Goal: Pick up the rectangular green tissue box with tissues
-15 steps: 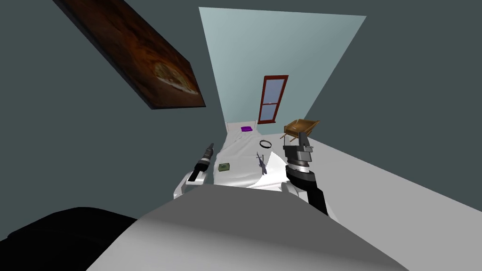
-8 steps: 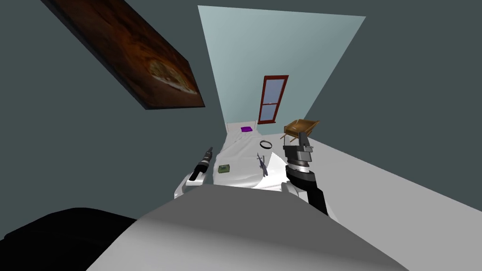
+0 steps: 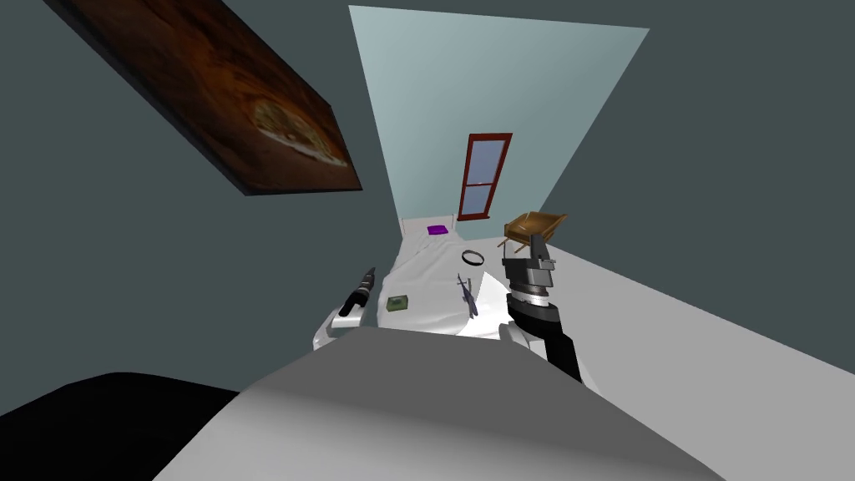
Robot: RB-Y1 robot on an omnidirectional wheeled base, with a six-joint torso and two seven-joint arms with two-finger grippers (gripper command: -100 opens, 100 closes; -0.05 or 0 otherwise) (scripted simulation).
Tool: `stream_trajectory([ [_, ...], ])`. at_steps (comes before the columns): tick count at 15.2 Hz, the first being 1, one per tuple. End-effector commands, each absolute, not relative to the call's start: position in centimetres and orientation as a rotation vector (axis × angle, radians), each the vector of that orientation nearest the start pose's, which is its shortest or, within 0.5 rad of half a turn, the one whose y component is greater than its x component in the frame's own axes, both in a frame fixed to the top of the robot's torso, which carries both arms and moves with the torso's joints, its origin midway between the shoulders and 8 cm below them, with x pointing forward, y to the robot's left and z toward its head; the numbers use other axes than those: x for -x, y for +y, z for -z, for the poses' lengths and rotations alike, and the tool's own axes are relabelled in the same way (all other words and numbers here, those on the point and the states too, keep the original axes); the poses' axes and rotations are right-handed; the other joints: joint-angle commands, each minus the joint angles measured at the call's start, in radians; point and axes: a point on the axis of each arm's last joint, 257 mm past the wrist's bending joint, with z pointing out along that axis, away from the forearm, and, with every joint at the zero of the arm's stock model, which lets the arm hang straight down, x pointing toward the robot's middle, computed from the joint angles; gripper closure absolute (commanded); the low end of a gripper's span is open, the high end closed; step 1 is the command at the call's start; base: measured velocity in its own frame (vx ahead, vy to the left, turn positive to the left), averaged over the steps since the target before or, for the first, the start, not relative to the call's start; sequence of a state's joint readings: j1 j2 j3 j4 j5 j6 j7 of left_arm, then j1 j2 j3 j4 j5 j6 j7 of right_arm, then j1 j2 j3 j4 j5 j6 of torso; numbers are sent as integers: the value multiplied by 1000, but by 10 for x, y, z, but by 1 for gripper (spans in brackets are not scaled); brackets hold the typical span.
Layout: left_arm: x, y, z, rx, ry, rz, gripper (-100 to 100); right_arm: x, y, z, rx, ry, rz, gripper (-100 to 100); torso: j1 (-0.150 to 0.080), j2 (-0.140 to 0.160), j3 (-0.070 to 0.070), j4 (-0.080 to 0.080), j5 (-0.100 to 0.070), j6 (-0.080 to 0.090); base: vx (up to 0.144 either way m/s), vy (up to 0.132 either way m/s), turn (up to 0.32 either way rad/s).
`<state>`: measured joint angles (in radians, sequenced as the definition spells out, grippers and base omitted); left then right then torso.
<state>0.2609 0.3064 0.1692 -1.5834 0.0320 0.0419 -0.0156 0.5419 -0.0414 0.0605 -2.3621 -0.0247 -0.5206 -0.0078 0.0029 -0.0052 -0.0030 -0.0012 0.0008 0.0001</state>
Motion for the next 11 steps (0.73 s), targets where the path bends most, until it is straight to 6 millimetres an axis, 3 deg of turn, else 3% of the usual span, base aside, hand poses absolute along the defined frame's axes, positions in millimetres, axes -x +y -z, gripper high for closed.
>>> stream_trajectory([
  [1, -429, 453, 332, 1318, 1366, 657, -100, -323, -259, -50, -605, 585, -1390, 0, 0, 0, 0, 0, 0, 0, 60, 27, -17],
  [2, -424, 462, 352, 1383, 1374, 631, -100, -323, -259, -50, -605, 585, -1390, 0, 0, 0, 0, 0, 0, 0, 67, 32, -13],
  [3, -423, 462, 353, 1385, 1376, 629, -100, -323, -259, -50, -605, 585, -1390, 0, 0, 0, 0, 0, 0, 0, 60, 29, -11],
  [4, -418, 469, 371, 1447, 1381, 607, -100, -323, -259, -50, -605, 585, -1390, 0, 0, 0, 0, 0, 0, 0, 55, 27, -16],
  [5, -417, 469, 374, 1453, 1384, 603, -100, -323, -259, -50, -605, 585, -1390, 0, -1, 0, 0, 0, 0, 0, 51, 27, -11],
  [10, -393, 479, 432, 1653, 1396, 534, -100, -323, -259, -50, -605, 585, -1390, 0, 0, 0, 0, 0, 0, 0, 56, 32, -14],
  [11, -392, 480, 434, 1657, 1398, 530, -100, -323, -259, -50, -605, 585, -1390, 0, 0, 1, 0, 0, 0, 0, 54, 26, -12],
])
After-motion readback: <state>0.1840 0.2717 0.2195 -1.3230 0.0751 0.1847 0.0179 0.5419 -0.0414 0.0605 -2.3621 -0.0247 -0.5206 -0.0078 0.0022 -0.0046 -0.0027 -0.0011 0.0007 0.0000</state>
